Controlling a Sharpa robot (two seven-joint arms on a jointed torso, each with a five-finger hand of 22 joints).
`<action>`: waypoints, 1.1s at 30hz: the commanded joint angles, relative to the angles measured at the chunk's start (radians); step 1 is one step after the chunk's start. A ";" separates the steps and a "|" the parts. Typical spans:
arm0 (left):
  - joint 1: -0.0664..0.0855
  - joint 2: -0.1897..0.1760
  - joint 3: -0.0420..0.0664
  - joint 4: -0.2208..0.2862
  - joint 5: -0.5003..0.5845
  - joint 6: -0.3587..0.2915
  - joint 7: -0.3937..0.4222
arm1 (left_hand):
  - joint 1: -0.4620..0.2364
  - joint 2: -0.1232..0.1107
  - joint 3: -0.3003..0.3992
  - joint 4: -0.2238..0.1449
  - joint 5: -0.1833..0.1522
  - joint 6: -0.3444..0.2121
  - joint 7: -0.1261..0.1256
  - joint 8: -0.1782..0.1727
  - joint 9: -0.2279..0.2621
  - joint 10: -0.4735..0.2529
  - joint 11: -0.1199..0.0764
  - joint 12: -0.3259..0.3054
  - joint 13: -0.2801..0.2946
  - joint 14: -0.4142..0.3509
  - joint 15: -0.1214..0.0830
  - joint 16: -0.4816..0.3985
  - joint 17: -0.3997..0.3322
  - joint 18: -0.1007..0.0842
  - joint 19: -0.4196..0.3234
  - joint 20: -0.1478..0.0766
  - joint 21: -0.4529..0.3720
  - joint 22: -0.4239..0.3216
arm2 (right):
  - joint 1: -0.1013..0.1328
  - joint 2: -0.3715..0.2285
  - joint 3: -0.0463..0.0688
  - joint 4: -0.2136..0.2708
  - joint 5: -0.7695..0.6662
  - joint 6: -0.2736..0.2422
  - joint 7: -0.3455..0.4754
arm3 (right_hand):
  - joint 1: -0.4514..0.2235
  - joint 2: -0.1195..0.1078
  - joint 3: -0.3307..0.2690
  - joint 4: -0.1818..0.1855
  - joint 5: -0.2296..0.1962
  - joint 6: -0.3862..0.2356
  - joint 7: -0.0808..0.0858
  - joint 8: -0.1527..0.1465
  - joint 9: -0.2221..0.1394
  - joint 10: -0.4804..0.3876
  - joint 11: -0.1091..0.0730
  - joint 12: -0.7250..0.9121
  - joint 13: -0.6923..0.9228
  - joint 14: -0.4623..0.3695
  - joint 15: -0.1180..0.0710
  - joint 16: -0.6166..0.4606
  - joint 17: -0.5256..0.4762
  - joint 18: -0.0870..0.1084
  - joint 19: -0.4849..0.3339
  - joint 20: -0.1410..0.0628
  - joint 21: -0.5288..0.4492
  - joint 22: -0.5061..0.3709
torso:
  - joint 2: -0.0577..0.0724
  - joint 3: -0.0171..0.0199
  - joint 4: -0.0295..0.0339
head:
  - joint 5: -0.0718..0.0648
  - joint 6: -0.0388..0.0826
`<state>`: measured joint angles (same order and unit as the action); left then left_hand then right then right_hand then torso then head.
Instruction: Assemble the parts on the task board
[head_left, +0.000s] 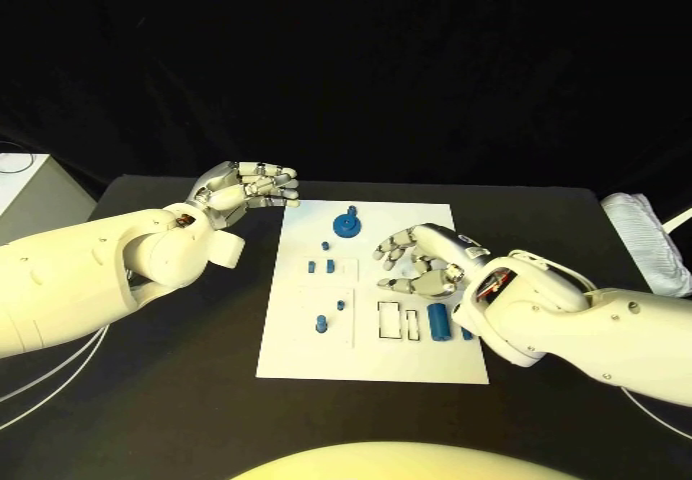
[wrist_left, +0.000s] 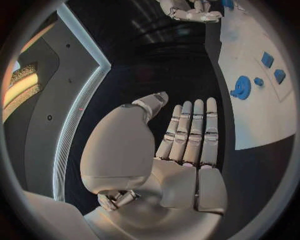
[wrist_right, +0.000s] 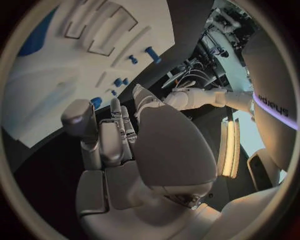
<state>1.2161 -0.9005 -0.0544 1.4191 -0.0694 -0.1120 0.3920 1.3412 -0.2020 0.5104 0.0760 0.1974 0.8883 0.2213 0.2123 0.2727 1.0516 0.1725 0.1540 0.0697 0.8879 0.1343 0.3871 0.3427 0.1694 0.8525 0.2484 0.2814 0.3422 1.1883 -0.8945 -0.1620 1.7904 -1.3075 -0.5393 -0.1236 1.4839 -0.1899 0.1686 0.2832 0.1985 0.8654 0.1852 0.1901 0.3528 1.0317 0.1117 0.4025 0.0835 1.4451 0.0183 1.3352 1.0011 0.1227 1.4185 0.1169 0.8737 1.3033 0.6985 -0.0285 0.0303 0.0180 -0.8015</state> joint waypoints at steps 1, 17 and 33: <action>-0.001 -0.005 0.001 0.005 0.002 0.008 0.016 | -0.006 0.006 -0.002 0.002 0.002 -0.007 0.000 0.001 -0.002 -0.007 -0.002 0.003 0.001 -0.005 0.002 -0.003 0.001 0.010 0.006 0.000 -0.006 -0.001 | 0.019 -0.057 0.000 0.015 0.211 0.024 -0.018 | -0.033 0.011 -0.005 -0.001 -0.056 0.010 -0.017 0.009 -0.001 0.131 -0.028 0.049 0.028 0.018 -0.014 0.023 0.052 -0.017 0.019 -0.010 0.058 0.024 | -0.003 0.0010 -0.0099 | -0.017 0.005; -0.031 -0.005 0.001 0.025 -0.006 -0.018 0.061 | 0.011 0.015 0.008 -0.007 0.008 -0.008 -0.001 0.005 -0.003 -0.010 -0.004 0.007 0.001 -0.006 0.001 -0.003 0.002 0.011 0.011 -0.001 -0.008 -0.003 | 0.026 -0.241 -0.027 0.054 0.123 0.195 -0.171 | -0.192 0.078 -0.127 0.008 -0.059 0.079 -0.077 0.159 0.036 0.428 -0.084 1.039 1.277 0.091 -0.062 0.174 0.390 -0.074 0.096 -0.059 0.414 0.184 | -0.025 0.0068 -0.0174 | -0.064 0.010; -0.036 -0.008 0.001 0.046 0.003 -0.005 0.068 | 0.004 0.013 0.006 -0.004 0.006 -0.018 0.005 0.002 -0.006 -0.019 0.001 0.007 0.000 -0.007 0.003 -0.003 0.003 0.010 0.013 -0.001 -0.011 -0.004 | -0.030 -0.200 -0.041 0.066 0.113 0.172 -0.291 | -0.242 0.086 -0.168 0.008 0.051 0.087 -0.079 0.157 0.028 0.433 -0.086 1.044 1.297 0.096 -0.063 0.185 0.419 -0.078 0.099 -0.059 0.439 0.196 | -0.025 0.0050 -0.0187 | -0.067 0.004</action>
<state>1.1814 -0.9089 -0.0545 1.4606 -0.0781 -0.1291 0.4414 1.3516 -0.1917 0.5162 0.0702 0.2036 0.8757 0.2265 0.2123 0.2684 1.0380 0.1734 0.1577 0.0695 0.8844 0.1378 0.3871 0.3441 0.1694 0.8597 0.2485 0.2760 0.3390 1.1611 -1.0967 -0.2026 1.8544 -1.1806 -0.3793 -0.3704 1.2515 -0.1014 0.0054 0.2914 0.2444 0.9455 0.1085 0.3443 0.3819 1.4561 0.0252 1.4432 1.3080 1.4666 -0.0397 1.5148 1.3080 0.0532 1.4645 0.0625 1.3068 1.3078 0.6739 -0.0222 0.0127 -0.0494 -0.7953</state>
